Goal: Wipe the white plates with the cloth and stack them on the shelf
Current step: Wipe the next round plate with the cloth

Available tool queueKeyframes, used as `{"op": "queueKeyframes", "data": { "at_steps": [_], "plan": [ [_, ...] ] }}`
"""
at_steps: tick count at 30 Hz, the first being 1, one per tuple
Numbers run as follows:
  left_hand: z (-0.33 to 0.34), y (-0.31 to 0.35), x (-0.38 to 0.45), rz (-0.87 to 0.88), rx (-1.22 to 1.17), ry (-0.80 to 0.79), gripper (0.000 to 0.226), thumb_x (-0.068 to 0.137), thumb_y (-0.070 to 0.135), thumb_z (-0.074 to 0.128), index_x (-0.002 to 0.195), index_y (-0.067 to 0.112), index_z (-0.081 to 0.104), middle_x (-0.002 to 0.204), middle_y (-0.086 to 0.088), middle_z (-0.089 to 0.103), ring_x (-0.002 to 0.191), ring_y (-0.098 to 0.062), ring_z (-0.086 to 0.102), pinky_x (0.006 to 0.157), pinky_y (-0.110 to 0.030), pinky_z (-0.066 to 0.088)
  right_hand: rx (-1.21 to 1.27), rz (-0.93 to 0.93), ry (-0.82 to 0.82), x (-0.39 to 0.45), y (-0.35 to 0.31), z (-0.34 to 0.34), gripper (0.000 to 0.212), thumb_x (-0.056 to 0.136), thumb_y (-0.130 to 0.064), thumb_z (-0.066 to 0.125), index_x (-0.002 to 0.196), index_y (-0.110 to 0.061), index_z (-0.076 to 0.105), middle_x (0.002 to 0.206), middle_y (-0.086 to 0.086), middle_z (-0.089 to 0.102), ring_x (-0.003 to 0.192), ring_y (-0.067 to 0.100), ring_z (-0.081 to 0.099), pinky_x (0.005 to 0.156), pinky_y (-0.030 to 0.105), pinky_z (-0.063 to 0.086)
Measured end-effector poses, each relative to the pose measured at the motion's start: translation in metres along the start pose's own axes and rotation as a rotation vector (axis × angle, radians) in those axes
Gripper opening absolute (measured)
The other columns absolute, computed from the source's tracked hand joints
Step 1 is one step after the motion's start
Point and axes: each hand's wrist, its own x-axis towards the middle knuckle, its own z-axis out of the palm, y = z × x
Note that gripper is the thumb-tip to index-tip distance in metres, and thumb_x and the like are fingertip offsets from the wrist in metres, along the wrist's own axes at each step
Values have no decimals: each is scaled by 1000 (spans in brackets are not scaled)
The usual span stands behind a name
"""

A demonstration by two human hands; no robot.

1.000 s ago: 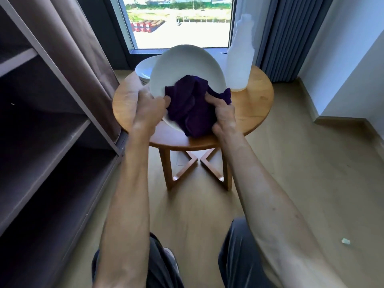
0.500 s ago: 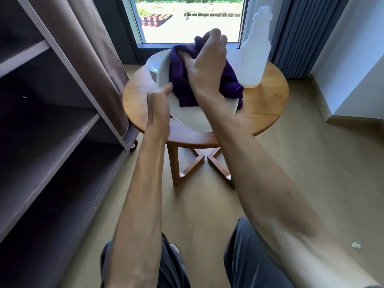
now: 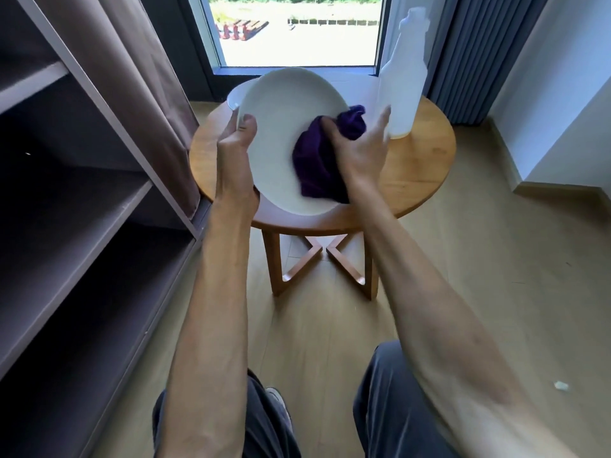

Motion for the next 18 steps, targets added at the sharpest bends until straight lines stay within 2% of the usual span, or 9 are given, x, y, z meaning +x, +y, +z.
{"op": "queueKeyframes", "data": {
  "at_steps": [2,4,6,9,11,13,14,16,18],
  "plan": [
    [1,-2,-2,-11,12,4,25,108,18,39,123,22,59,111,-1,68,104,-20,67,80,-35,59,191,241,-190,11,-7,-17,54,81,-58,75,113,-16,65,110,5,70,109,25,67,89,33,54],
    [5,-5,-2,-55,-8,40,32,106,21,43,136,17,56,117,-4,67,109,-23,65,84,-39,58,359,290,-263,14,-10,-28,27,88,-36,78,94,-13,67,93,6,73,92,24,73,82,36,61],
    [9,-9,-1,-59,-35,158,42,102,26,52,143,15,52,124,-7,65,113,-25,64,91,-43,58,417,257,-225,16,-9,-29,20,87,-24,80,87,-11,64,90,8,73,89,25,73,85,40,62],
    [12,-12,-4,-58,-98,270,67,83,36,71,143,13,50,123,-9,67,109,-26,68,89,-46,61,484,259,-124,16,-10,-24,20,84,-17,82,79,-12,63,85,8,71,85,25,73,83,40,63],
    [11,-17,-5,-41,-51,366,70,74,36,72,138,17,53,125,-10,65,111,-25,66,91,-45,61,541,291,-77,16,-5,-15,17,82,-16,83,78,-14,67,87,8,74,87,25,73,84,44,62],
    [12,-26,-3,-28,-54,470,47,78,24,71,123,20,59,118,-8,66,108,-21,66,96,-47,58,646,382,-16,12,-2,-5,14,85,-14,80,82,-20,68,90,5,75,88,24,73,88,43,61],
    [18,-32,-5,-32,-55,462,39,83,13,69,121,18,59,114,-7,68,104,-18,67,96,-44,58,707,437,16,9,-2,0,14,87,-13,78,85,-22,67,91,3,74,87,23,72,88,40,60],
    [32,-44,-12,-23,80,363,45,93,-2,60,135,12,52,120,-6,67,107,-12,67,93,-27,58,820,519,17,-1,-1,11,12,89,-10,76,96,-17,68,94,5,74,84,21,71,81,36,61],
    [38,-52,-16,54,187,335,57,98,-1,55,151,12,38,140,-8,57,124,-14,59,94,-13,52,834,535,-49,-11,4,20,30,86,-10,80,113,-8,68,101,10,75,86,24,73,76,35,62]
  ]
}}
